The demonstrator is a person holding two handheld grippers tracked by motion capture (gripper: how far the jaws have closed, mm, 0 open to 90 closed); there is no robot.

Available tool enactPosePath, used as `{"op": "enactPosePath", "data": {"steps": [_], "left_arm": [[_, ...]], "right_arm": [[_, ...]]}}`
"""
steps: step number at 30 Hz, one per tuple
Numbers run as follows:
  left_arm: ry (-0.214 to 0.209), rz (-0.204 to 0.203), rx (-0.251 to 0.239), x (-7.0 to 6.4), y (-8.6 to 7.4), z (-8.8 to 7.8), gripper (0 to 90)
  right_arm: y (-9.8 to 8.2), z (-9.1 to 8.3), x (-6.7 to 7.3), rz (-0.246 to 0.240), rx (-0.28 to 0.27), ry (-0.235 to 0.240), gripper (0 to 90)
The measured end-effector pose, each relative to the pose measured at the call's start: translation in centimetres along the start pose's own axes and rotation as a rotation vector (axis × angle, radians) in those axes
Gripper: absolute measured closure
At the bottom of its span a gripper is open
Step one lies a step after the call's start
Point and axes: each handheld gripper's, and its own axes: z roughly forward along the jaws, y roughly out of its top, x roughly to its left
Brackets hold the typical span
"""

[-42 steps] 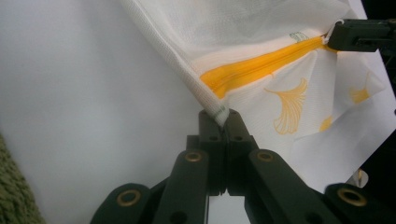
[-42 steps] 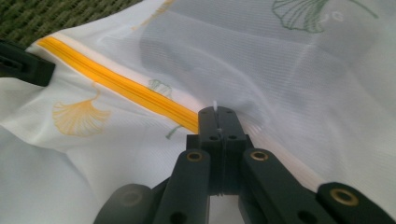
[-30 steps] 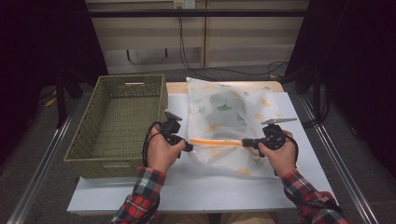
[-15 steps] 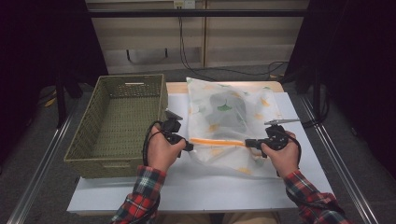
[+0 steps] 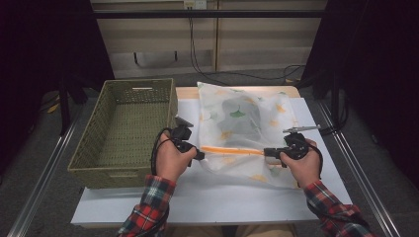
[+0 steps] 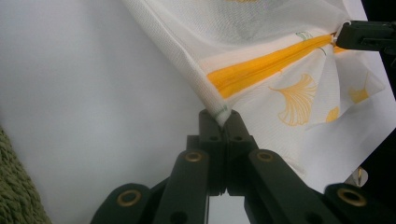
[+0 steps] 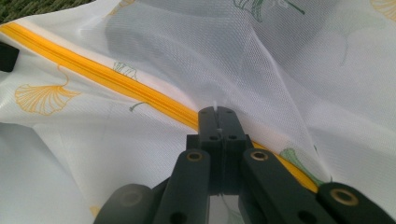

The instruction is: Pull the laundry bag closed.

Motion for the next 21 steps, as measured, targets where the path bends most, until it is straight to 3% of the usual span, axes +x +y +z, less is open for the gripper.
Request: {"op": "enactPosePath", "data": {"steps": [10, 12, 21], "left_arm": [[-0.01, 0.002, 0.001, 0.18, -0.26, -0.04, 89.2], [-0.014, -0.017, -0.009, 0.03, -0.35, 0.06, 89.2], [-0.007, -0.014, -0.004, 0.09, -0.3, -0.07, 89.2]], "right_arm": [[0.26, -0.72, -0.5, 0.004, -0.007, 0.004, 90.0], [0.28, -0.65, -0.46, 0.004, -0.002, 0.007, 90.0], [-0.01, -0.7, -0.74, -0.012, 0.013, -0.021, 90.0]]}}
